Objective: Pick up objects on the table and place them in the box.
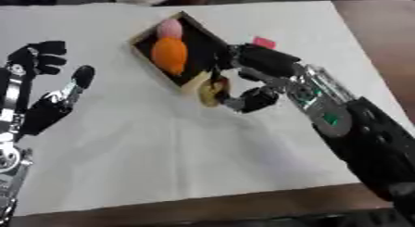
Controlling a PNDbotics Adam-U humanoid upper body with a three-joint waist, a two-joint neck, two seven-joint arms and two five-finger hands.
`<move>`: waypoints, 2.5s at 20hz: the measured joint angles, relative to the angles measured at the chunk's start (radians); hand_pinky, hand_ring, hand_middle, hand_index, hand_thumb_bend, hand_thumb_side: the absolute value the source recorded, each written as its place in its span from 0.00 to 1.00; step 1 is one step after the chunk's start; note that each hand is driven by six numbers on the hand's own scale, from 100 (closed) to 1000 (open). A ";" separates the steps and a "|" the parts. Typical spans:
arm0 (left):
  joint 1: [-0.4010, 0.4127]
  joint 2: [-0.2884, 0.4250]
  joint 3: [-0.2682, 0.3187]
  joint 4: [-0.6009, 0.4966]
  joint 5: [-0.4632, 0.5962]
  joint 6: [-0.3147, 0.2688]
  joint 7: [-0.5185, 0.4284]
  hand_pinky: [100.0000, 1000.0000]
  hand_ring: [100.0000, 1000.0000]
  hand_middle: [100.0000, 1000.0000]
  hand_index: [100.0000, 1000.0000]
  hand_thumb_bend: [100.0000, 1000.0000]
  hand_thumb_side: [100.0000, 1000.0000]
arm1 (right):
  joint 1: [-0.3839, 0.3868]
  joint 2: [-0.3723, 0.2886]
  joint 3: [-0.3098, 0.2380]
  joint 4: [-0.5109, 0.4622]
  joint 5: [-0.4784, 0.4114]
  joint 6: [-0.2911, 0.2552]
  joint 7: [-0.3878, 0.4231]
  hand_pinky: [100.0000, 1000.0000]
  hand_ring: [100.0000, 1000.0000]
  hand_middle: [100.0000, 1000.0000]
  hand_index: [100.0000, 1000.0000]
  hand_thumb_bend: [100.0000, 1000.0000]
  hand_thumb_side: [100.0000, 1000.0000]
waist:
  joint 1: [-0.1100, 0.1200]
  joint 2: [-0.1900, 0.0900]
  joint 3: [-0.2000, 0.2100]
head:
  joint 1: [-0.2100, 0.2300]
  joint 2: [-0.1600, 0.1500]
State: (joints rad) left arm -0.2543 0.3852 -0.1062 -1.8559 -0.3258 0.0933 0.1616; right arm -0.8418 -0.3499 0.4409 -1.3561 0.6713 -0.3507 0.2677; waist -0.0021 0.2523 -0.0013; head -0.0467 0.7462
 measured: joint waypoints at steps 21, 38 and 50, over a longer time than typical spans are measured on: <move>-0.002 -0.035 -0.007 -0.012 0.008 -0.006 -0.007 0.67 0.65 0.64 0.77 0.57 0.66 | -0.180 0.196 -0.241 0.564 0.362 0.079 -0.217 0.78 0.79 0.75 0.86 0.06 0.44 | 0.000 0.000 0.077 | -0.047 -0.001; 0.008 -0.035 -0.006 -0.010 0.008 -0.003 0.000 0.67 0.65 0.64 0.77 0.56 0.67 | -0.178 0.073 -0.315 0.483 0.212 0.172 -0.126 0.90 0.96 0.95 0.97 0.19 0.55 | 0.000 -0.002 0.038 | -0.033 -0.001; 0.009 -0.035 -0.005 -0.006 0.007 -0.003 0.000 0.67 0.65 0.64 0.77 0.56 0.67 | -0.154 0.035 -0.366 0.592 0.243 0.199 -0.103 0.91 0.97 0.95 0.98 0.23 0.57 | 0.000 -0.005 0.031 | -0.024 -0.001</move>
State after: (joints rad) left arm -0.2455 0.3497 -0.1113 -1.8615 -0.3183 0.0903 0.1616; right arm -0.9958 -0.3150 0.0753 -0.7638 0.9138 -0.1518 0.1649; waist -0.0021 0.2475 0.0302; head -0.0705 0.7453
